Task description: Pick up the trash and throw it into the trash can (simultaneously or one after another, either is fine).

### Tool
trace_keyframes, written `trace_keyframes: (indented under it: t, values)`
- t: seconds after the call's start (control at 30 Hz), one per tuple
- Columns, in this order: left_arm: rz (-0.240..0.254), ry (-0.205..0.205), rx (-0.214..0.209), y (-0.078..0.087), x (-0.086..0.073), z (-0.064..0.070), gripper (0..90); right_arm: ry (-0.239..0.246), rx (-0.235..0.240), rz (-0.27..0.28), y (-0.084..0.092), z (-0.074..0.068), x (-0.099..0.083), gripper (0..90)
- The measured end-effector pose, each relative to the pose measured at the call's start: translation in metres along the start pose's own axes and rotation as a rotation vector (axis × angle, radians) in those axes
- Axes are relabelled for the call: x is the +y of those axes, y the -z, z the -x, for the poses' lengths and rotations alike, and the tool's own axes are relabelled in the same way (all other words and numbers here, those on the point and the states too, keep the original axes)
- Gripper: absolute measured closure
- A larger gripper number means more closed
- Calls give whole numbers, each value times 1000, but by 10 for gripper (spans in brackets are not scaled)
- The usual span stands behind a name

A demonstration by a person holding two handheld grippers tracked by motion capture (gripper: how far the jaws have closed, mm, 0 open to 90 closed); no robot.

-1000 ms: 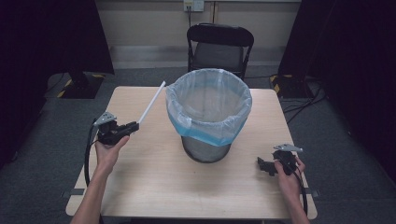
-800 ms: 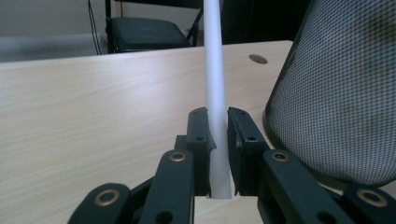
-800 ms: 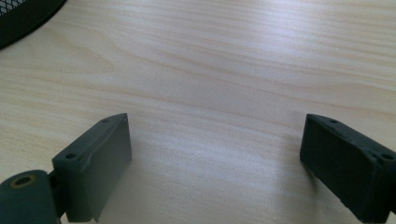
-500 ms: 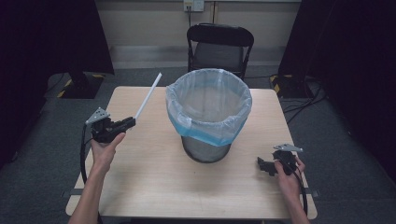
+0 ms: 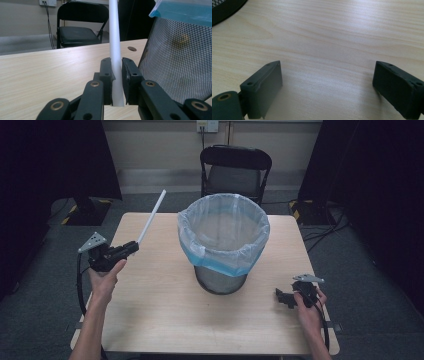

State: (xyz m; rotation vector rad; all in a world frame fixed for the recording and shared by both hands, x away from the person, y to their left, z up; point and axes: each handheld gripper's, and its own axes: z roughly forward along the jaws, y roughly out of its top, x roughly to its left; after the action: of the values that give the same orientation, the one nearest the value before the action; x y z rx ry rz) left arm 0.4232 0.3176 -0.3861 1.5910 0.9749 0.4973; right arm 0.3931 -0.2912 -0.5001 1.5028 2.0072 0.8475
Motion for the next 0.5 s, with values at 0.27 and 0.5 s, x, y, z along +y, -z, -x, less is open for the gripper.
trace_keyframes:
  t: [0.27,0.5]
  values:
    - [44,6,-11,10,9,3,799,0,0,0,0,0,0,80]
    - [81,-11,-19,19,19,8,799,0,0,0,0,0,0,80]
